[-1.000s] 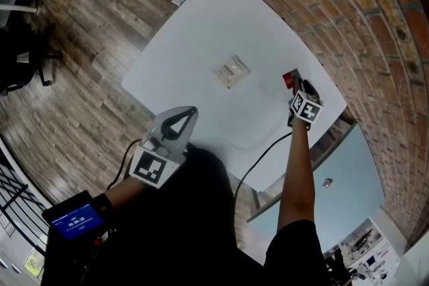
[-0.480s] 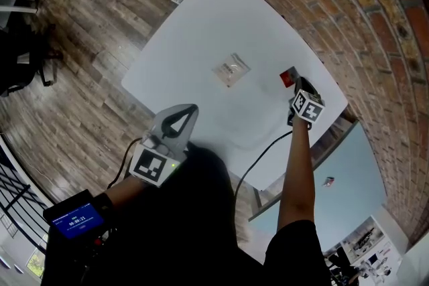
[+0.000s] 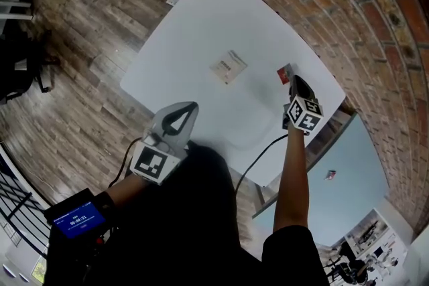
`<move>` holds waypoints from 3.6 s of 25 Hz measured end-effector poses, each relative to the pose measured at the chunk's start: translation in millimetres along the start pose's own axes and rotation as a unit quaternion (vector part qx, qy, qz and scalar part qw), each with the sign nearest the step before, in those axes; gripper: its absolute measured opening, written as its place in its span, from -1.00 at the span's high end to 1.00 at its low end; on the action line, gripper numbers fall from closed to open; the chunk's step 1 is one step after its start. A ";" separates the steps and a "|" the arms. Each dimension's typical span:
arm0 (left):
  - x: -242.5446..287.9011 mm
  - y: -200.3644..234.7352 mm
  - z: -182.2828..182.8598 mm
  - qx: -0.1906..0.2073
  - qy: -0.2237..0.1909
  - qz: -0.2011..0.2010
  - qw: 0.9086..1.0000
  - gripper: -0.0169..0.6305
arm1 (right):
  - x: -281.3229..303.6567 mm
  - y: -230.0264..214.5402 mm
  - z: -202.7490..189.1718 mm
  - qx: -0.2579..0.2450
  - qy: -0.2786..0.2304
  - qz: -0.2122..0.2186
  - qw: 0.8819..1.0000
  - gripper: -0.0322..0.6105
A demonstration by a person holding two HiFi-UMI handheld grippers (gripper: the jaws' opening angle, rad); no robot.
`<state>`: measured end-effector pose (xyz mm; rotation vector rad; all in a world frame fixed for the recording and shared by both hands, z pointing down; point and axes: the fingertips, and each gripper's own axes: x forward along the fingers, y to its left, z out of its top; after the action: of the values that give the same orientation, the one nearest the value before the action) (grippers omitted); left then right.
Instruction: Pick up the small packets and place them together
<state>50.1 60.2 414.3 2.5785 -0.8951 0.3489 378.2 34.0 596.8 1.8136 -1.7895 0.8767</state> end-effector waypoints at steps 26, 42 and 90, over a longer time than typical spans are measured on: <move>0.3 0.3 -3.9 0.011 0.008 -0.015 1.000 0.95 | -28.3 117.6 -12.3 -0.068 0.013 0.130 0.989 0.89; -0.8 12.5 -2.5 0.005 0.004 0.004 1.000 0.95 | 5.7 97.4 -80.0 0.029 0.083 0.122 0.989 0.52; -28.7 26.6 13.4 0.021 -0.022 -0.015 0.999 0.95 | -31.2 171.0 -65.2 -0.344 0.103 0.139 0.923 0.34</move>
<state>12.6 50.6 399.5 2.6440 -0.8722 0.3075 201.7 91.2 600.0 1.0030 -1.9146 0.4154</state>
